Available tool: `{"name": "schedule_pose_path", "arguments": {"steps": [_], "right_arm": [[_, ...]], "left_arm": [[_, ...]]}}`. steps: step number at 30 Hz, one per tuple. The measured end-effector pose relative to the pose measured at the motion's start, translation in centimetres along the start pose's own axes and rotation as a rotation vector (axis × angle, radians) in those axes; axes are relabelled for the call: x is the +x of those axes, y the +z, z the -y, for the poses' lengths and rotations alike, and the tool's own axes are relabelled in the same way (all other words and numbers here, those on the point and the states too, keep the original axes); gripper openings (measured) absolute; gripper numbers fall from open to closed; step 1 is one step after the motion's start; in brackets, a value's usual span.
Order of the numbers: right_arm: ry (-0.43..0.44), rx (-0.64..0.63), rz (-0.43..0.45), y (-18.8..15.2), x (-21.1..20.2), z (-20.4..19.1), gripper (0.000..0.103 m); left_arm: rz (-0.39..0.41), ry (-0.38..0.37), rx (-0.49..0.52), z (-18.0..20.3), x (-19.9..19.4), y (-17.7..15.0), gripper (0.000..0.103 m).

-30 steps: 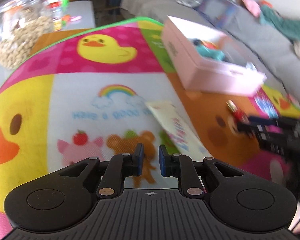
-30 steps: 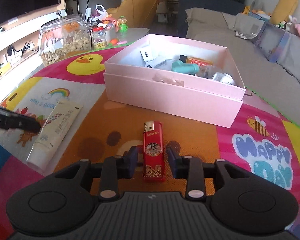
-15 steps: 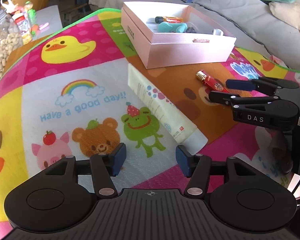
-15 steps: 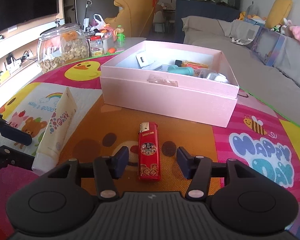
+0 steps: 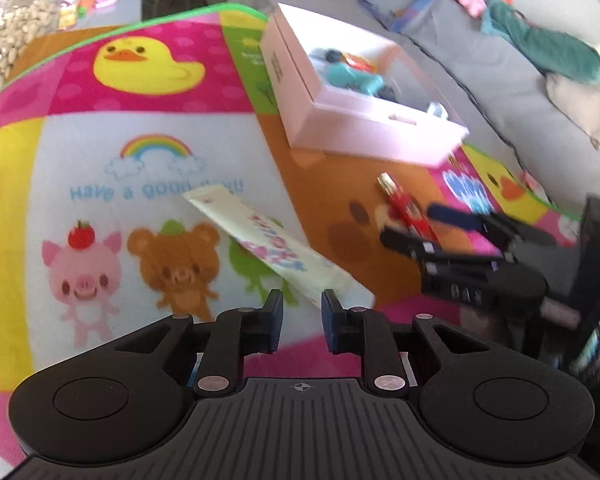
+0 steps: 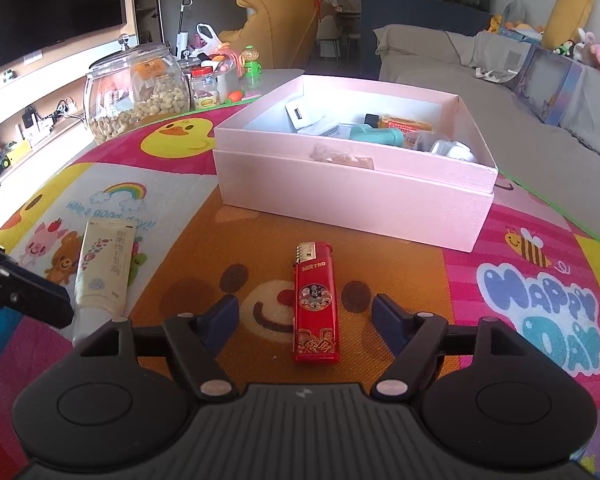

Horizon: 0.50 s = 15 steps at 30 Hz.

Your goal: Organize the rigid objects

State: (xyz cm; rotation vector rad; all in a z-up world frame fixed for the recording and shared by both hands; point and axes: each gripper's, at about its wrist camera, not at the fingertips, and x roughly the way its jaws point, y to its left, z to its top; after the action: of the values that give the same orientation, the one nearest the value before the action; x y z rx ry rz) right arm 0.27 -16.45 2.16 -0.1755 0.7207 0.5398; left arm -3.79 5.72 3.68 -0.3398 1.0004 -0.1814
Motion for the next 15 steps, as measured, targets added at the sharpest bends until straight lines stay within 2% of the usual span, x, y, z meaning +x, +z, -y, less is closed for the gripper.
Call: {"name": "schedule_pose_path", "arguments": {"steps": [9, 15], "right_arm": [[-0.017, -0.008, 0.009, -0.3, -0.2, -0.3, 0.074], [-0.02, -0.01, 0.01, -0.3, -0.3, -0.3, 0.074]], "left_arm": [[0.111, 0.008, -0.161, -0.6, 1.9, 3.4, 0.023], [0.076, 0.018, -0.136, 1.3, 4.4, 5.0, 0.026]]}}
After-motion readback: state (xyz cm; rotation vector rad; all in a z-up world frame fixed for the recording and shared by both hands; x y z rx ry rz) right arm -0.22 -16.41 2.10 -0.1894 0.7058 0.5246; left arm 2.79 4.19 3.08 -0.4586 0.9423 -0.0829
